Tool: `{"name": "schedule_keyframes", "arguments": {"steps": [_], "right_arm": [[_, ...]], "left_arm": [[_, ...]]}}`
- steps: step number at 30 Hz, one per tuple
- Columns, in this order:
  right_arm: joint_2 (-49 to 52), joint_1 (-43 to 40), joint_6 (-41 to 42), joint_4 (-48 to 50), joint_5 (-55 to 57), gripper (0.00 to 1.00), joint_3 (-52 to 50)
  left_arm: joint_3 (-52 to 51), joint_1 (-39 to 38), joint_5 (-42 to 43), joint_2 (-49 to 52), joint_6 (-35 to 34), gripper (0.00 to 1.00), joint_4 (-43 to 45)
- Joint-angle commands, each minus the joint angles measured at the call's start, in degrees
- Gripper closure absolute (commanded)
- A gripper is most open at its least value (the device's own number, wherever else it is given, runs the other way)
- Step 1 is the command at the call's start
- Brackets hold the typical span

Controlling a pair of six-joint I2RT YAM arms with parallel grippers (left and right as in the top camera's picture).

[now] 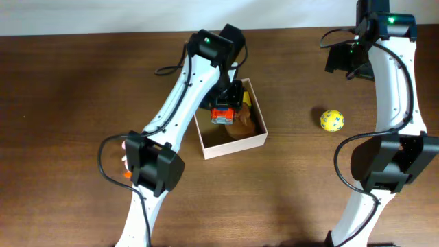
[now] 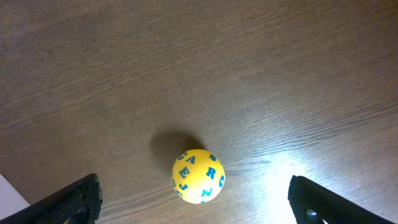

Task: Pack container
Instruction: 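Lift the fire truck with the left gripper and carry it over the box, then lower the fire truck into the box beside the cube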

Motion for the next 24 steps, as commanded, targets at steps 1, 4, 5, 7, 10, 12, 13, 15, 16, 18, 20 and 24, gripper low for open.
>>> {"name": "schedule_keyframes", "arguments": {"steps": [1, 4, 5, 7, 10, 12, 13, 15, 16, 18, 20, 24], "right_arm": [[-0.85, 0.2, -0.2, 0.0, 0.92, 0.01, 0.72], [-0.83, 0.2, -0.2, 0.0, 0.92, 0.01, 0.72], [-0.83, 0.2, -0.2, 0.0, 0.92, 0.01, 0.72], [-0.85, 0.2, -0.2, 0.0, 0.92, 0.01, 0.72], [-0.83, 0.2, -0.2, 0.0, 0.9, 0.01, 0.72], [-0.83, 0.2, -0.2, 0.0, 0.92, 0.01, 0.72], [-0.83, 0.2, -0.2, 0.0, 0.92, 0.01, 0.72], [-0.83, 0.2, -0.2, 0.0, 0.92, 0.01, 0.72], [-0.83, 0.2, -0.2, 0.0, 0.92, 0.01, 0.72], [-0.83, 0.2, -0.2, 0.0, 0.9, 0.01, 0.72], [-0.83, 0.2, -0.2, 0.0, 0.9, 0.01, 0.72], [-0.85, 0.2, -0.2, 0.0, 0.92, 0.01, 0.72]], "left_arm": [[0.59, 0.33, -4.15, 0.09, -0.79, 0.63, 0.13], [0.57, 0.83, -4.9, 0.2, -0.79, 0.63, 0.11], [0.57, 1.03, -4.92, 0.2, -0.79, 0.63, 0.13], [0.57, 1.44, -4.9, 0.22, -0.79, 0.63, 0.13], [0.57, 1.73, -4.9, 0.79, -0.79, 0.62, 0.11], [0.57, 1.73, -4.83, 1.66, -0.79, 0.62, 0.07], [0.57, 1.73, -4.72, 2.16, -0.79, 0.62, 0.0], [0.57, 1.77, -4.68, 3.26, -1.79, 0.62, -0.13], [0.57, 1.86, -4.66, 3.89, -2.84, 0.62, -0.09], [0.57, 2.25, -4.68, 4.59, -4.55, 0.63, 0.35], [0.57, 2.78, -4.66, 4.92, -6.51, 0.62, 1.01], [0.57, 3.82, -4.68, 5.25, -8.7, 0.62, 1.84]]}}
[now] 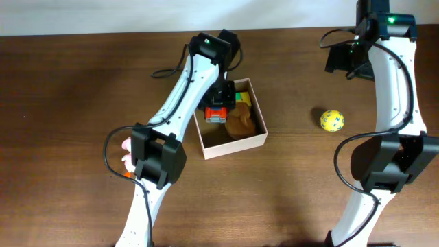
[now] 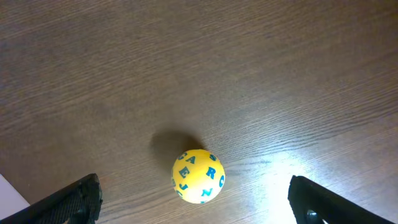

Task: Pack container
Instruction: 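Lower the fire truck into the box beside the cube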

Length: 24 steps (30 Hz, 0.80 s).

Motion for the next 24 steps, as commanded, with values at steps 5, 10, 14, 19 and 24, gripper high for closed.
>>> {"name": "schedule_keyframes", "arguments": {"steps": [5, 10, 14, 19, 24], "right_arm": [[-0.83, 0.2, -0.17, -0.02, 0.9, 0.01, 0.72], [-0.83, 0.24, -0.17, -0.02, 0.92, 0.01, 0.72], [-0.83, 0.24, -0.17, -0.02, 0.92, 0.01, 0.72], [-0.83, 0.24, -0.17, -0.02, 0.92, 0.01, 0.72], [-0.85, 0.24, -0.17, -0.02, 0.92, 0.01, 0.72]], "left_arm": [[0.55, 2.82, 0.31, 1.09, -4.35, 0.62, -0.09], [0.55, 3.39, 3.5, 2.47, -4.33, 0.63, -0.07], [0.55, 3.32, 3.5, 2.89, -4.61, 0.63, 0.09], [0.55, 3.39, 3.65, 2.95, -5.38, 0.63, 0.26], [0.55, 3.39, 3.65, 3.48, -5.38, 0.62, 2.01]]}}
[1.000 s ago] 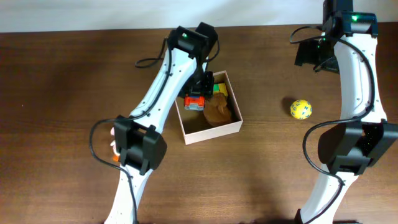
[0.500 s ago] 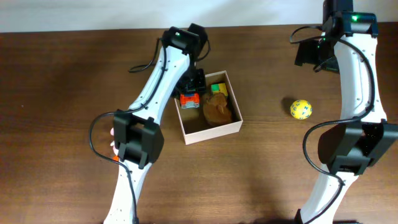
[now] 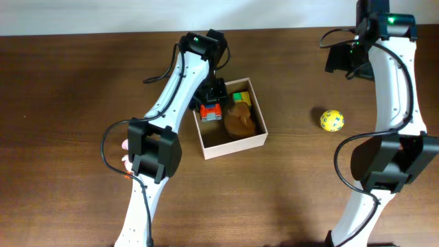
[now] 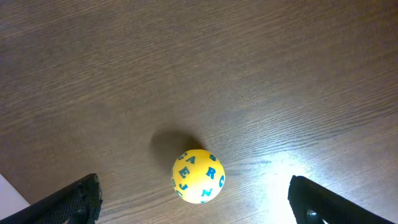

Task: Pack container
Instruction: 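Lower the fire truck into the box beside the cube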

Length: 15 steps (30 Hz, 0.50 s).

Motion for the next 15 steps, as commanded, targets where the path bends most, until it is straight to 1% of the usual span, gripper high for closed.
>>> {"name": "schedule_keyframes", "arguments": {"steps": [1, 15], "right_arm": [[-0.85, 0.24, -0.15, 0.0, 0.9, 0.01, 0.72], [-0.83, 0.28, -0.15, 0.02, 0.92, 0.01, 0.72]], "left_arm": [[0.55, 0.09, 0.79, 0.94, -0.72, 0.62, 1.05], [0.57, 0.87, 0.59, 3.43, -0.44, 0.62, 2.54]]}}
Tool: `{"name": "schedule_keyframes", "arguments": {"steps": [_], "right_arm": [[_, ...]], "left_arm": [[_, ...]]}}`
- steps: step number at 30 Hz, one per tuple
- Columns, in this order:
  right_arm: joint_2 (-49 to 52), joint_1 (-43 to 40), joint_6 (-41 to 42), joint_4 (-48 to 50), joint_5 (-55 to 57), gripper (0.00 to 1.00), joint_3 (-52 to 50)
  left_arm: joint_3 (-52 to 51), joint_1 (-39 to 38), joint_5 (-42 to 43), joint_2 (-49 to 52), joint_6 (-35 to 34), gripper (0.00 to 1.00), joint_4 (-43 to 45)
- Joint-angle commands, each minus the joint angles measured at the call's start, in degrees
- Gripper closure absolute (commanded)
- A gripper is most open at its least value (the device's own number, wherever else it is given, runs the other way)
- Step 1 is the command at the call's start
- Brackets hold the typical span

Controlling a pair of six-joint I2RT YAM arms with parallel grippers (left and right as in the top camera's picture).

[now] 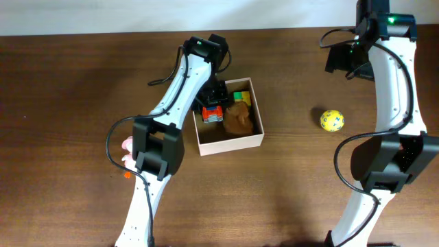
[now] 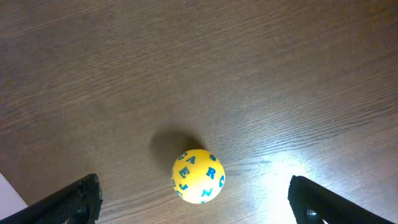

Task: Pack container
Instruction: 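Lower the fire truck into the box beside the cube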

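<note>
A white open box (image 1: pixel 257 139) stands mid-table holding a brown lump (image 1: pixel 241 121) and a yellow-green block (image 1: pixel 240 96). My left gripper (image 1: pixel 214 98) reaches down into the box's left side, apparently shut on a red and grey toy (image 1: pixel 212 114) just inside the left wall. On bare wood to the right lies a yellow ball with blue letters (image 1: pixel 331 120) (image 2: pixel 198 176). My right gripper (image 2: pixel 193 190) hangs well above the ball, open, its fingertips (image 2: pixel 81 196) far apart at the lower corners of its wrist view.
The right arm's base (image 1: pixel 384 161) and the left arm's base (image 1: pixel 154 151) stand near the front of the brown wooden table (image 1: pixel 68 103). A small pink thing (image 1: pixel 126 145) and an orange bit (image 1: pixel 127 175) lie beside the left base.
The left arm has shifted slightly right with the red toy, and the box has turned a little, its near-left corner now further left. The right gripper and ball are unchanged.
The left gripper held the red toy over the middle of the box, above the brown lump. At each later moment it was further left, reaching the left wall. The box has shifted slightly by now. The right gripper stayed open above the ball throughout.
</note>
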Motion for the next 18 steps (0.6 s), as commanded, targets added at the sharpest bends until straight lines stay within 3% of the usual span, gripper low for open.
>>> {"name": "schedule_keyframes", "arguments": {"steps": [1, 5, 10, 18], "right_arm": [[-0.83, 0.24, -0.2, 0.0, 0.9, 0.01, 0.72], [-0.83, 0.26, -0.2, 0.02, 0.92, 0.01, 0.72], [-0.74, 0.28, -0.2, 0.0, 0.9, 0.01, 0.72], [-0.74, 0.28, -0.2, 0.0, 0.92, 0.01, 0.72]], "left_arm": [[0.57, 1.03, 0.37, 0.07, -0.22, 0.62, 0.39], [0.79, 1.62, 0.39, 0.04, 0.85, 0.62, 0.39], [1.53, 1.73, 0.15, 0.0, 3.85, 0.45, -0.04], [6.58, 1.49, -0.24, -0.04, 4.09, 0.38, -1.44]]}}
